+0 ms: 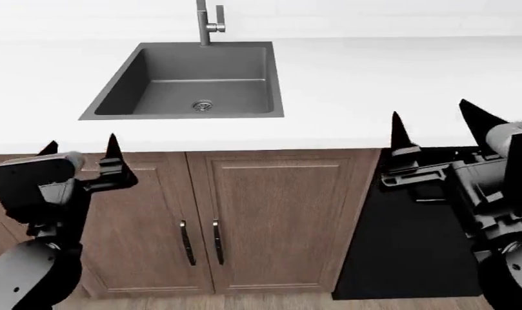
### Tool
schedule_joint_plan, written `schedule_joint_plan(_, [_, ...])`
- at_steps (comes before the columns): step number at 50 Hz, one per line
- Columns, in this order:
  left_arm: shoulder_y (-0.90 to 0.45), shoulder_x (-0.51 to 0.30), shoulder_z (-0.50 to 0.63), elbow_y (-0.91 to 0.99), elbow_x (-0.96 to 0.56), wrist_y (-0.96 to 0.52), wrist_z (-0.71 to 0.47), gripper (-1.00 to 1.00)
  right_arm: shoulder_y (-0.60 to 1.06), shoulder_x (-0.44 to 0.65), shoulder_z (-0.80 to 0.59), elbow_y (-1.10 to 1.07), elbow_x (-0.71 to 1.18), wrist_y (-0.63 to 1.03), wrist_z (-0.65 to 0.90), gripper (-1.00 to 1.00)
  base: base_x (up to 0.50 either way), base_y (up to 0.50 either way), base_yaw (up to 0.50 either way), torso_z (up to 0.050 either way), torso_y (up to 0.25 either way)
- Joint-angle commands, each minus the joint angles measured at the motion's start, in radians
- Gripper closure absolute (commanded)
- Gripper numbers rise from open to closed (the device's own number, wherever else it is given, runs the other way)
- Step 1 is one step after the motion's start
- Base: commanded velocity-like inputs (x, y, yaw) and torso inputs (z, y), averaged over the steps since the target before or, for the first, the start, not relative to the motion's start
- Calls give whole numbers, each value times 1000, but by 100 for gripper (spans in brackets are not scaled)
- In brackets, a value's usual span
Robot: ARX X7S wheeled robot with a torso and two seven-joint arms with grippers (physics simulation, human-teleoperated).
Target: Pick and place the shaker into the drawer. Then close the cabinet.
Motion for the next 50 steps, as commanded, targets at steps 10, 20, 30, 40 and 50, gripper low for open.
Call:
schedule_joint_plan(10, [-59,-398,-210,262,-188,103,-39,-100,856,326,20,-93,479,492,10,-100,0,0,0,0,0])
schedule_joint_plan(20, [-72,-399,-229,225,-192,102,-56,-100,923,318,1,-99,525,533,26,-100,188,-58,0,0,0])
schedule_joint_plan(30, [-45,-391,-227,206,-191,119,-69,-100,960,294,-44,-87,587,591,83,-100,496,-145,0,0,0])
schedule_joint_plan(40, [-20,-384,-224,200,-201,135,-69,-100,1022,263,-112,-106,568,658,73,-100,501,26,0,0,1])
schedule_joint_plan(50, [-1,-398,-229,224,-210,151,-74,-100,1025,251,-125,-106,563,659,75,-100,505,167,0,0,1])
